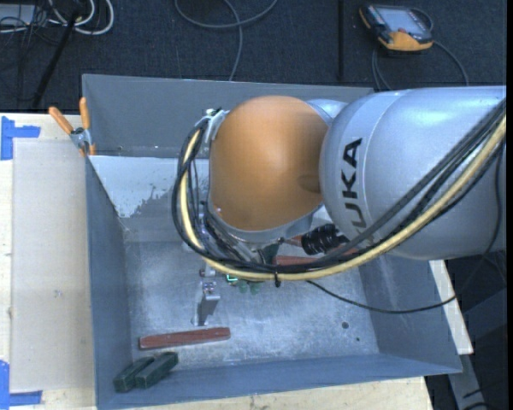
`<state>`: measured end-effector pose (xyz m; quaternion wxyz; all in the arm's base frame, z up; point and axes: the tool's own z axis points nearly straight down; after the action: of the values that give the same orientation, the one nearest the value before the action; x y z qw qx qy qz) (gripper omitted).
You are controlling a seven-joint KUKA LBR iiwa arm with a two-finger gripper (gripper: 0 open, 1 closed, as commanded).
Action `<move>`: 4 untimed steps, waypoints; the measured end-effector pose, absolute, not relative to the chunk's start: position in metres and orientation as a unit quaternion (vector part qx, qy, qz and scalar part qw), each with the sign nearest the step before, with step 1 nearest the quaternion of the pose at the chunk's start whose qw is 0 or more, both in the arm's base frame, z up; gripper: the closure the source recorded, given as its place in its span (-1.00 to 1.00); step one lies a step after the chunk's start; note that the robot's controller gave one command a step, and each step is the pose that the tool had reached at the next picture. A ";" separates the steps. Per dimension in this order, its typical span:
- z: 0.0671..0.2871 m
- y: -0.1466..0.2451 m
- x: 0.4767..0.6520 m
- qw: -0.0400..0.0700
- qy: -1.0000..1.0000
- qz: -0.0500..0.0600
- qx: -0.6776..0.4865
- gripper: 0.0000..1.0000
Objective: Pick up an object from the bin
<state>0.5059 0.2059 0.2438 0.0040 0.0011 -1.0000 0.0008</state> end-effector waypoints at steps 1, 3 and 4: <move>0.247 0.205 0.508 0.001 -1.000 0.000 -0.001 -1.00; 0.073 0.197 0.489 0.001 -0.998 -0.001 0.066 1.00; 0.073 0.197 0.489 0.001 -0.998 -0.001 0.066 1.00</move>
Offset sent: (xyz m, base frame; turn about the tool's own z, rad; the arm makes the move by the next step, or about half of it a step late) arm -0.0296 -0.0038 -0.1588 -0.0695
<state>0.4891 0.1970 0.0727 0.0009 0.0658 -0.9978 -0.0011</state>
